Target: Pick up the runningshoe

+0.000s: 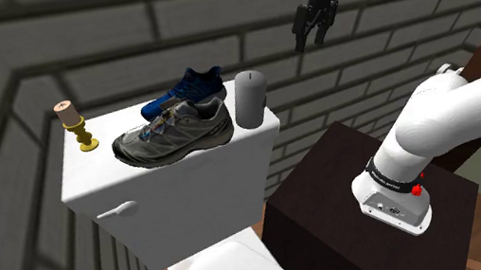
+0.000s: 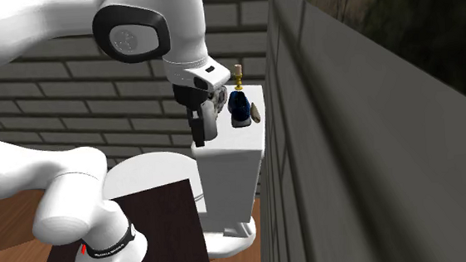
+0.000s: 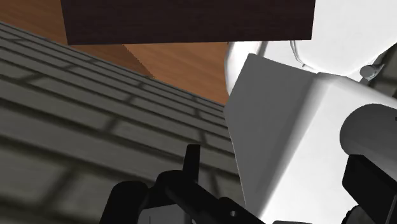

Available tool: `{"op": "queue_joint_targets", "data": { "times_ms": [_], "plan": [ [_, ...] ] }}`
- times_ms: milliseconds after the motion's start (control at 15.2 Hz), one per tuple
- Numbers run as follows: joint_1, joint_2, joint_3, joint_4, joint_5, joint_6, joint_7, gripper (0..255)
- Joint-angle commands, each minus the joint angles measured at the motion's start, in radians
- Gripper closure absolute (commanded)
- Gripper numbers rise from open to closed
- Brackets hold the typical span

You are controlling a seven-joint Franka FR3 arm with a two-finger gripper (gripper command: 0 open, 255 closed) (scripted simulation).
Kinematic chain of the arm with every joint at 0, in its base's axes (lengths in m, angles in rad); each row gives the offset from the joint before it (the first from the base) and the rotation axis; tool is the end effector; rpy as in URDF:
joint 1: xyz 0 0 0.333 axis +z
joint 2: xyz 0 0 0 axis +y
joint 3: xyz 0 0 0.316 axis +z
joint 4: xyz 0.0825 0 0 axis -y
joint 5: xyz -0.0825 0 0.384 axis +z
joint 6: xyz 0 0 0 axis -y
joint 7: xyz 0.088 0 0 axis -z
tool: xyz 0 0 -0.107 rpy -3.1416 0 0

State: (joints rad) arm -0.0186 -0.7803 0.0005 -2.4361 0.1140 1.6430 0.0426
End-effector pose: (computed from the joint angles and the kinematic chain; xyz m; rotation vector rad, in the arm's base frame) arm 0.3128 0.0058 0.5577 -3.0265 0.1057 0.0215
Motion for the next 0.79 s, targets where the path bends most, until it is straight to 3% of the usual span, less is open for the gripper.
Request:
{"op": "queue_joint_targets", "data": {
  "times_ms": [0, 726],
  "plan": [
    [0.000, 0.000, 0.000, 0.000, 0.000, 0.000, 0.000, 0],
    [0.190, 0.320, 0.086, 0.198, 0.059, 0.125, -0.239, 0]
  ]
}}
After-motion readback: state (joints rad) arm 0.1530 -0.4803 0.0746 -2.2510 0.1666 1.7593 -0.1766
